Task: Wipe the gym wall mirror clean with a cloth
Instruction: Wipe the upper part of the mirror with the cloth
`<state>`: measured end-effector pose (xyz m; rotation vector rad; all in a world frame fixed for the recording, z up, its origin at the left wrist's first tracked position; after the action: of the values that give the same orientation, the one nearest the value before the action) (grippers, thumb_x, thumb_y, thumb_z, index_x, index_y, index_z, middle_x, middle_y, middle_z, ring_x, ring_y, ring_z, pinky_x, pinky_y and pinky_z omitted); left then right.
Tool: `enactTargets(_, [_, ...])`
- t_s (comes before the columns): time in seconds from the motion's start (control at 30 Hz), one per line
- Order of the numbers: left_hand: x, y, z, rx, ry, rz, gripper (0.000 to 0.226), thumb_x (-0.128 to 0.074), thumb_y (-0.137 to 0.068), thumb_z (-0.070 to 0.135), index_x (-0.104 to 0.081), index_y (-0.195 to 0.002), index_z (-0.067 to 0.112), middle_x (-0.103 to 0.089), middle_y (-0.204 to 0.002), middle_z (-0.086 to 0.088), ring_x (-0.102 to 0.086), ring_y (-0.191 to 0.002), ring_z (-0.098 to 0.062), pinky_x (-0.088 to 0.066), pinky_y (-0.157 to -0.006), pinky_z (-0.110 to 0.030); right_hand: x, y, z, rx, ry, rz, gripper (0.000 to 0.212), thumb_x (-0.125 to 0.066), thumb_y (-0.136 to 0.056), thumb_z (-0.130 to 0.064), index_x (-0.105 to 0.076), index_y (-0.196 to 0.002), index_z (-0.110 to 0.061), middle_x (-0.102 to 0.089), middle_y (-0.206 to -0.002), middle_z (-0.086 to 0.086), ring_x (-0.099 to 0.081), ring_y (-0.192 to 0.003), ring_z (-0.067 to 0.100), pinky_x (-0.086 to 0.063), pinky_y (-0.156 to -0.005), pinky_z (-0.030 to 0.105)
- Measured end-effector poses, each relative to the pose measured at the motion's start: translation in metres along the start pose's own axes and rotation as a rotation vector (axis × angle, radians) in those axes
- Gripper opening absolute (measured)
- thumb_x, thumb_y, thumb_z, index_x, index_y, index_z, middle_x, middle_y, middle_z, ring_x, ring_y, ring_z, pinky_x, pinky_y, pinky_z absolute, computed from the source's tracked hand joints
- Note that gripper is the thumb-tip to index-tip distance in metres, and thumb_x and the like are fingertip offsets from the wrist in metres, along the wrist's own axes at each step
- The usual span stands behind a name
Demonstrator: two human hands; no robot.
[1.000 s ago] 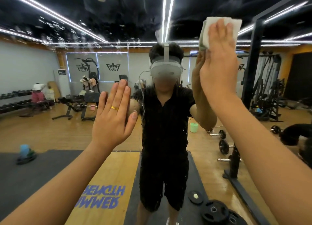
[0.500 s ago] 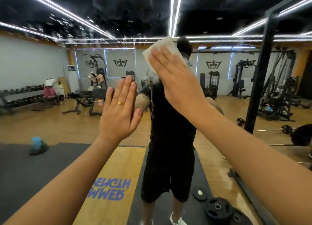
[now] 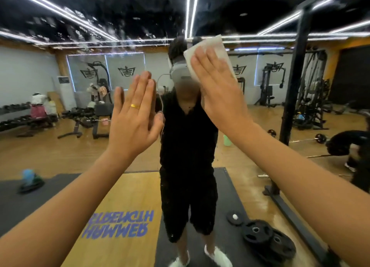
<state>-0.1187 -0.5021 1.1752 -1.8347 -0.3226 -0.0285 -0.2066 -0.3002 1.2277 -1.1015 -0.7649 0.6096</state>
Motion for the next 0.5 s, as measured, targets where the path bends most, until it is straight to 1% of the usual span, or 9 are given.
enactTargets(0.07, [-0.003, 0.003, -0.005, -0.015, -0.035, -0.012, 0.070, -0.039, -0.107, 0.038, -0.020, -0.162, 0.001, -0.016, -0.170, -0.018, -0.013, -0.159, -0.030, -0.012, -0.127, -0.059, -0.002, 0.014, 0.001, 0.051, 0.054, -0.040, 0.065, -0.056, -0.099, 0.002, -0.032, -0.159, -0.006, -0.030, -0.167, 0.013, -0.022, -0.156, 0.030, -0.017, -0.129, 0.046])
enactTargets(0.13, [-0.006, 0.007, -0.005, -0.027, -0.043, -0.004, 0.070, -0.038, -0.107, 0.039, -0.018, -0.163, 0.001, -0.013, -0.171, -0.017, -0.009, -0.160, -0.029, -0.008, -0.128, -0.057, -0.002, 0.014, 0.004, 0.033, 0.079, -0.022, 0.067, -0.059, -0.098, 0.003, -0.032, -0.159, -0.006, -0.030, -0.167, 0.012, -0.022, -0.156, 0.028, -0.018, -0.129, 0.044])
enactTargets(0.27, [-0.008, 0.004, -0.006, -0.033, -0.072, 0.017, 0.069, -0.034, -0.108, 0.040, -0.018, -0.163, 0.003, -0.012, -0.172, -0.015, -0.008, -0.160, -0.027, -0.003, -0.129, -0.051, 0.002, -0.007, -0.007, -0.185, 0.013, 0.165, 0.055, -0.049, -0.104, -0.001, -0.036, -0.158, -0.005, -0.033, -0.165, 0.013, -0.023, -0.155, 0.025, -0.034, -0.122, 0.051])
enactTargets(0.33, [-0.008, 0.005, -0.006, -0.029, -0.072, 0.013, 0.069, -0.034, -0.108, 0.040, -0.017, -0.163, 0.003, -0.012, -0.172, -0.015, -0.008, -0.160, -0.027, -0.002, -0.129, -0.051, 0.002, -0.022, -0.014, -0.294, -0.050, 0.229, 0.054, -0.044, -0.105, -0.002, -0.034, -0.158, -0.005, -0.031, -0.166, 0.012, -0.019, -0.155, 0.024, -0.035, -0.121, 0.053])
enactTargets(0.37, [-0.008, 0.006, -0.006, -0.030, -0.071, 0.010, 0.069, -0.035, -0.108, 0.040, -0.017, -0.163, 0.003, -0.012, -0.172, -0.014, -0.008, -0.160, -0.027, -0.003, -0.129, -0.051, 0.001, -0.031, -0.017, -0.326, -0.066, 0.249, 0.055, -0.043, -0.104, -0.001, -0.032, -0.159, -0.006, -0.029, -0.167, 0.011, -0.017, -0.156, 0.025, -0.032, -0.123, 0.053])
enactTargets(0.4, [-0.008, 0.006, -0.006, -0.031, -0.071, 0.010, 0.069, -0.035, -0.108, 0.040, -0.017, -0.163, 0.003, -0.013, -0.172, -0.015, -0.009, -0.160, -0.027, -0.003, -0.129, -0.052, -0.002, -0.039, -0.019, -0.338, -0.062, 0.256, 0.057, -0.042, -0.104, 0.000, -0.030, -0.159, -0.006, -0.026, -0.168, 0.012, -0.015, -0.157, 0.026, -0.023, -0.127, 0.050])
enactTargets(0.47, [-0.008, 0.005, -0.007, -0.030, -0.064, 0.015, 0.069, -0.035, -0.108, 0.039, -0.018, -0.163, 0.002, -0.014, -0.171, -0.015, -0.011, -0.160, -0.028, -0.005, -0.129, -0.053, -0.010, -0.052, -0.023, -0.304, -0.010, 0.225, 0.060, -0.041, -0.104, 0.000, -0.023, -0.161, -0.006, -0.019, -0.170, 0.012, -0.010, -0.158, 0.027, -0.001, -0.130, 0.039])
enactTargets(0.5, [-0.008, 0.005, -0.007, -0.034, -0.057, 0.020, 0.068, -0.035, -0.108, 0.039, -0.019, -0.163, 0.002, -0.015, -0.171, -0.016, -0.012, -0.160, -0.028, -0.007, -0.129, -0.054, -0.014, -0.055, -0.024, -0.263, 0.011, 0.191, 0.062, -0.041, -0.104, 0.000, -0.020, -0.162, -0.006, -0.017, -0.171, 0.012, -0.008, -0.159, 0.027, 0.003, -0.129, 0.036])
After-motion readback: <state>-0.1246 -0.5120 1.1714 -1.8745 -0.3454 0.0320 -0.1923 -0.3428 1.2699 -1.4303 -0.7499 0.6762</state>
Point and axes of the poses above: each hand's wrist, its own y-axis away from the middle knuckle, its own x-axis out of the back of the hand, z = x × y, the point moved 3 cm from there along -y, towards the middle knuckle
